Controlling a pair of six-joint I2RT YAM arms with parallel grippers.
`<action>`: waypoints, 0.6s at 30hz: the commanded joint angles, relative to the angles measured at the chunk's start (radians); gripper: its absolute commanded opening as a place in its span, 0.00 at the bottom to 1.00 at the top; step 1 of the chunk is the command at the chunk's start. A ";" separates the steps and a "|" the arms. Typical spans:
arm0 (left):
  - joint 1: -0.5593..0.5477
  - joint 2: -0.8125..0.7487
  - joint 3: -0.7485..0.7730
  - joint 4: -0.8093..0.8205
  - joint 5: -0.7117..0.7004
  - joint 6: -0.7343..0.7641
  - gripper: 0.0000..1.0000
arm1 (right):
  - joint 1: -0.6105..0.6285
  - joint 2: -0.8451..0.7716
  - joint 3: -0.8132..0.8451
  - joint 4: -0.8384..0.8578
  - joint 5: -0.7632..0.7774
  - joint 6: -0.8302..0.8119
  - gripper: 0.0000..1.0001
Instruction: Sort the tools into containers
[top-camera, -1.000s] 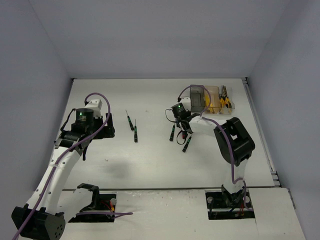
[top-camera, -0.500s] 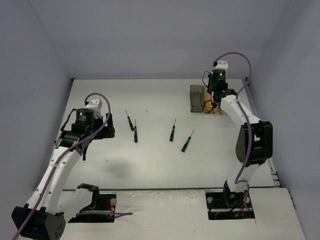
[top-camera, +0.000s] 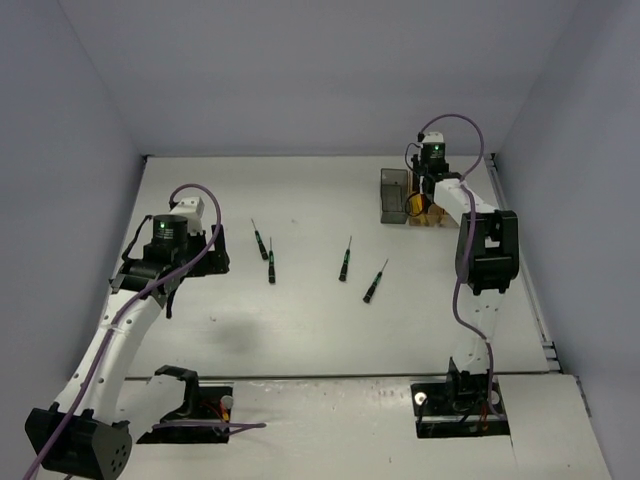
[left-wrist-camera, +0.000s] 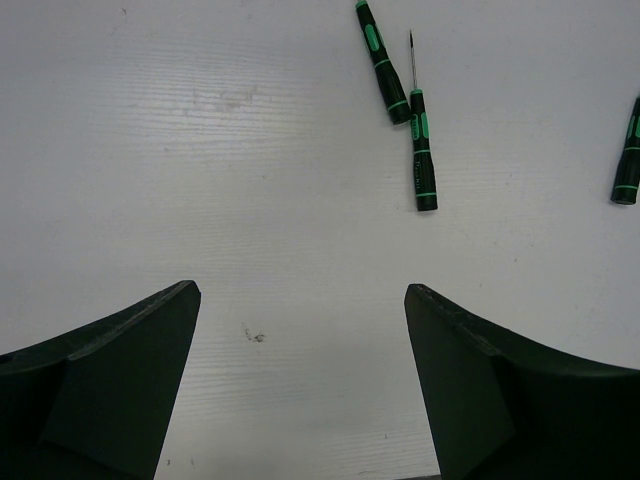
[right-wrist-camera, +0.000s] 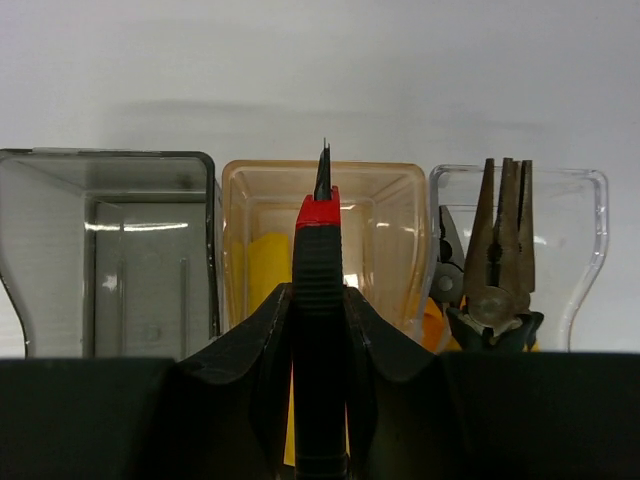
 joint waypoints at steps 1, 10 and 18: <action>0.008 -0.001 0.009 0.048 -0.002 -0.006 0.81 | -0.003 -0.055 0.055 0.059 -0.014 -0.003 0.24; 0.009 -0.010 0.009 0.048 -0.001 -0.008 0.81 | 0.000 -0.201 -0.028 0.057 0.009 0.023 0.52; 0.010 -0.021 0.007 0.049 0.004 -0.011 0.81 | 0.009 -0.343 -0.165 0.057 0.012 0.080 0.52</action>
